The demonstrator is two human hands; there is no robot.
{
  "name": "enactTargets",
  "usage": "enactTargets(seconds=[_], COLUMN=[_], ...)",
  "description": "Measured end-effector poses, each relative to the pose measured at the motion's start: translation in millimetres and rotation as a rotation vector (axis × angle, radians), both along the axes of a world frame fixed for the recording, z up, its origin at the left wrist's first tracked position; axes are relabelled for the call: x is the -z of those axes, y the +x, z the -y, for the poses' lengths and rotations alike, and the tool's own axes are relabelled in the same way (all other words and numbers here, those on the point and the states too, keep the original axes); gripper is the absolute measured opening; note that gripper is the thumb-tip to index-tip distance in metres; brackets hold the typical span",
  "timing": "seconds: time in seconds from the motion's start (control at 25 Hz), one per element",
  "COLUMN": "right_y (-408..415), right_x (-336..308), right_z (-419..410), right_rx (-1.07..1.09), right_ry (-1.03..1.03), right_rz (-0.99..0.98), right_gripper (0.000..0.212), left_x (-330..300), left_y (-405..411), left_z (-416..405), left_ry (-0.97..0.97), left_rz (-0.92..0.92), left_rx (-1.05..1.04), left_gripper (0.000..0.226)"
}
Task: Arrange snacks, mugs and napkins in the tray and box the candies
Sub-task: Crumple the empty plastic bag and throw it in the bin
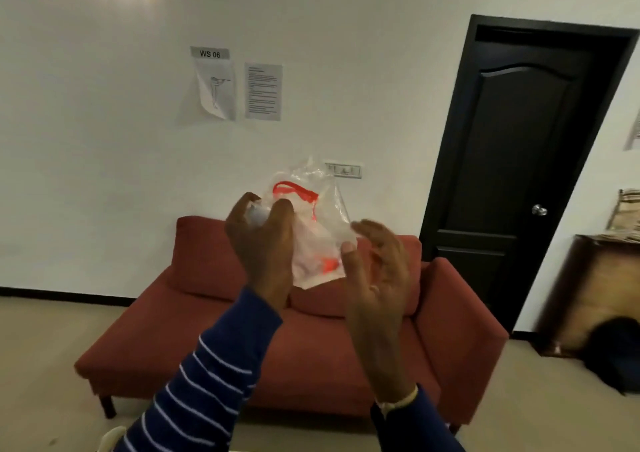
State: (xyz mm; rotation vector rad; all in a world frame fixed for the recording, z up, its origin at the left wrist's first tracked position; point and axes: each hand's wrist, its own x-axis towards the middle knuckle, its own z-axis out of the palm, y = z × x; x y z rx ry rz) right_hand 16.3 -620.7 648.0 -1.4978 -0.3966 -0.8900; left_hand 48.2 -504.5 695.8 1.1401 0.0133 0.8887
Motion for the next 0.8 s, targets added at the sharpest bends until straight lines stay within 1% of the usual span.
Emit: enactTargets(seconds=[0.04, 0.08, 0.12, 0.16, 0.2, 0.24, 0.28, 0.32, 0.36, 0.4, 0.44, 0.48, 0.52, 0.56, 0.6, 0.64, 0.68, 0.72, 0.76, 0.8], right_y=[-5, -8, -8, -7, -5, -4, -2, 0, 3, 4, 3, 2, 2, 2, 4, 3, 0, -5, -8, -11], right_x=[0, -8, -15, -21, -27, -33, -38, -42, -44, -46, -50, -54, -56, -58, -60, -62, -65, -67, -67, -66], right_z=[-1, -6, -13, -17, -21, -24, -27, -29, -29, -30, -34, -38, -41, -42, -43, -43, -41, -40, -39, -42], right_rx=[-0.055, -0.254, -0.424, -0.496, -0.472, -0.403, -0.306, -0.215, -0.149, -0.092, -0.035, 0.022, 0.067, 0.096, 0.092, 0.034, -0.078, -0.226, -0.365, -0.429], right_ry=[0.115, 0.243, 0.327, 0.374, 0.372, 0.37, 0.366, 0.348, 0.317, 0.281, 0.241, 0.213, 0.191, 0.167, 0.157, 0.182, 0.24, 0.305, 0.356, 0.363], right_rz=[-0.017, -0.09, -0.164, -0.188, -0.197, -0.206, -0.203, -0.189, -0.162, -0.139, -0.127, -0.124, -0.122, -0.15, -0.194, -0.252, -0.331, -0.423, -0.483, -0.483], right_gripper=[0.053, 0.064, 0.066, 0.062, 0.053, 0.042, 0.031, 0.02, 0.014, 0.016, 0.023, 0.029, 0.032, 0.031, 0.028, 0.023, 0.022, 0.031, 0.041, 0.048], left_x=[-3, -4, -3, 2, 8, 15, 22, 26, 30, 33, 31, 24, 18, 13, 7, 2, -3, -6, -10, -15], left_y=[0, 1, -2, -5, -8, -11, -12, -12, -12, -12, -13, -18, -21, -24, -25, -25, -26, -27, -28, -27], left_z=[1, 5, 11, 18, 24, 27, 31, 30, 28, 25, 21, 18, 17, 18, 20, 24, 25, 24, 22, 19], left_ry=[-0.069, -0.104, -0.103, -0.071, -0.037, 0.006, 0.036, 0.037, 0.036, 0.063, 0.132, 0.219, 0.278, 0.327, 0.352, 0.346, 0.337, 0.32, 0.273, 0.196], left_rz=[0.024, 0.052, 0.094, 0.127, 0.11, 0.021, -0.091, -0.166, -0.208, -0.195, -0.125, 0.002, 0.202, 0.344, 0.374, 0.338, 0.297, 0.276, 0.253, 0.202], left_rx=[0.037, 0.093, 0.194, 0.347, 0.498, 0.604, 0.651, 0.687, 0.702, 0.704, 0.72, 0.709, 0.662, 0.585, 0.473, 0.356, 0.247, 0.149, 0.079, 0.064], left_gripper=[0.023, 0.022, 0.018, 0.013, 0.025, 0.044, 0.049, 0.035, 0.023, 0.026, 0.03, 0.03, 0.035, 0.04, 0.038, 0.032, 0.023, 0.019, 0.025, 0.037])
